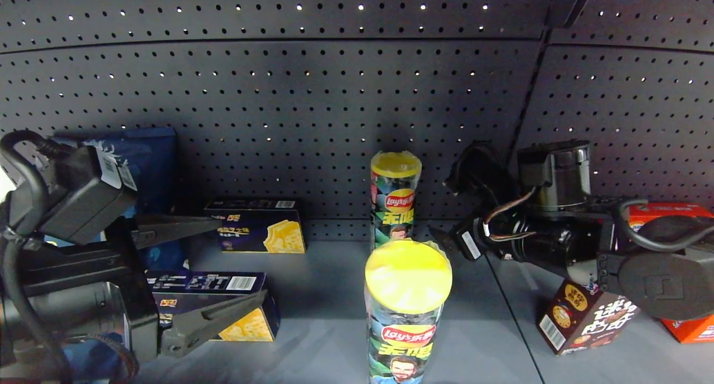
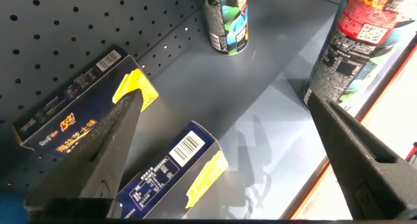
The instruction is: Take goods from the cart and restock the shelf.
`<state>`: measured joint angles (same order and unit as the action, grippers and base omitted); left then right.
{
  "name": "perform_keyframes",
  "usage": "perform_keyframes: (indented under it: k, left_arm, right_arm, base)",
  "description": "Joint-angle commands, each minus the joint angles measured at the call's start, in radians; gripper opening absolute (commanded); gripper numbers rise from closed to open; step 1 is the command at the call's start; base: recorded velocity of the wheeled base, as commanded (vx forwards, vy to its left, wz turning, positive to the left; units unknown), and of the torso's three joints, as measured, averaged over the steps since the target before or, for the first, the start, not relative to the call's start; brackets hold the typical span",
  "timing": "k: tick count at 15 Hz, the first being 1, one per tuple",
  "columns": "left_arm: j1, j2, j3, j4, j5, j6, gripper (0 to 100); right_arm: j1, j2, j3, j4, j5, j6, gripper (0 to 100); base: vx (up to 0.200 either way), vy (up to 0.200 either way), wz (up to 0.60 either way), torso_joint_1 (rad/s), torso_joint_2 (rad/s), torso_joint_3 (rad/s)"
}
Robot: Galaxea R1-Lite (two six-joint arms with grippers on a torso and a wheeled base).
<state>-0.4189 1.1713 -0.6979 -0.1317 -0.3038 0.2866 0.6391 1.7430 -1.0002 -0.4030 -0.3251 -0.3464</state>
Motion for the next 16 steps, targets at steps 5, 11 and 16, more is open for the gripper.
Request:
perform_keyframes:
  k: [5,11,16]
  left_arm:
    - [0.0,-0.004,-0.003,0.0,0.0,-0.001,100]
    - [0.0,-0.004,-0.003,0.0,0.0,-0.001,100]
    - [0.0,-0.004,-0.002,-0.002,0.0,-0.001,100]
  right_arm:
    - [0.007,0.058,-0.054,-0.002,0.0,0.0,100]
    - [0.03,0.095,-0.097,-0.002,-0.002,0.0,100]
    - [0.043,0.107,-0.107,-0.004,0.0,0.001,100]
  base:
    - [0.0,0.0,0.0,0.0,0.0,0.0]
    - [0.0,0.0,0.0,0.0,0.0,0.0]
    - [0.0,0.0,0.0,0.0,0.0,0.0]
